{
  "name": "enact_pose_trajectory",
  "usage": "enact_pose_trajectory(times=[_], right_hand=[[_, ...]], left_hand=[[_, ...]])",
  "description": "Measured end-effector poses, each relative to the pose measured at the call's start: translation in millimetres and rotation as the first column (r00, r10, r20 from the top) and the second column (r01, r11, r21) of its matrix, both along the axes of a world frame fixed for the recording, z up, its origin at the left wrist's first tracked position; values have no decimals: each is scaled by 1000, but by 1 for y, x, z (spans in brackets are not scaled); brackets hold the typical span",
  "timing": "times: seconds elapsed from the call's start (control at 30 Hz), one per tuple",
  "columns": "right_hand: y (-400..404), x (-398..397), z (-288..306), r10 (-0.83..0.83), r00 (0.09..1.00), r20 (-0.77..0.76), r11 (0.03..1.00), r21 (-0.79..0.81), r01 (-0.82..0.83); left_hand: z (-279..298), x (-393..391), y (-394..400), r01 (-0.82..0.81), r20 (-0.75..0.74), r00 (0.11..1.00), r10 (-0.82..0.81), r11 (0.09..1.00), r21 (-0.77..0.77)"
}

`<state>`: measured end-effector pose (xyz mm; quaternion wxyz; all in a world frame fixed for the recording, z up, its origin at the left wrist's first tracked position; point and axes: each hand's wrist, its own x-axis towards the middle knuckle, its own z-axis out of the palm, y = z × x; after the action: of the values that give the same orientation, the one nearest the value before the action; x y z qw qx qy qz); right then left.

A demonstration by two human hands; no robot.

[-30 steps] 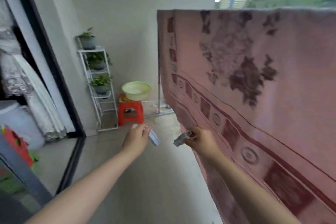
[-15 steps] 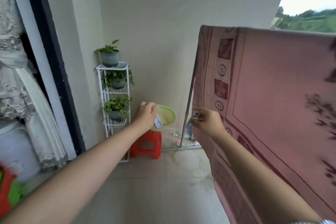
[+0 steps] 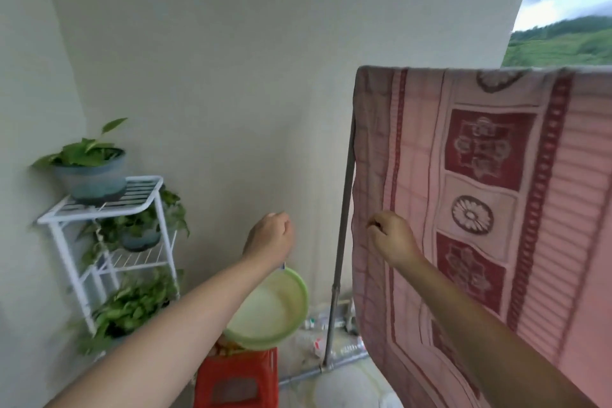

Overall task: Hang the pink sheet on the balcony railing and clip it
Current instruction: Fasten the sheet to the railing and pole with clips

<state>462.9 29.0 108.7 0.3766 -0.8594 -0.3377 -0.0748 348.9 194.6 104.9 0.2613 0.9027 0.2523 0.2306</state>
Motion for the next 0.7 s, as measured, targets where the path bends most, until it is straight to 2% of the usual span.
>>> enact_pose_trajectory(times=[0.1, 0.23, 0.37, 0.47, 0.6, 0.63, 0.7], right_hand=[[49, 75, 0, -47, 998, 41, 995, -81, 50], [112, 157, -11, -67, 988, 139, 926, -359, 113], [170, 227, -19, -161, 951, 263, 756, -587, 290], [203, 266, -30, -284, 919, 273, 527, -756, 387], [216, 301, -40, -473, 830, 294, 317, -823, 472], [214, 303, -39, -525, 804, 277, 289, -831, 475], [203, 298, -39, -567, 778, 272, 297, -813, 501]], left_hand=[[6, 70, 51, 14, -56, 998, -9, 996, 86], [3, 147, 113, 77, -154, 987, -55, 988, 137], [-6, 233, 178, 256, -237, 947, -215, 954, 159], [-8, 295, 214, 382, -274, 903, -332, 912, 152], [-10, 373, 246, 548, -289, 811, -509, 833, 72], [-10, 391, 250, 581, -253, 792, -555, 813, 33], [-10, 425, 251, 656, -174, 739, -650, 754, -34]])
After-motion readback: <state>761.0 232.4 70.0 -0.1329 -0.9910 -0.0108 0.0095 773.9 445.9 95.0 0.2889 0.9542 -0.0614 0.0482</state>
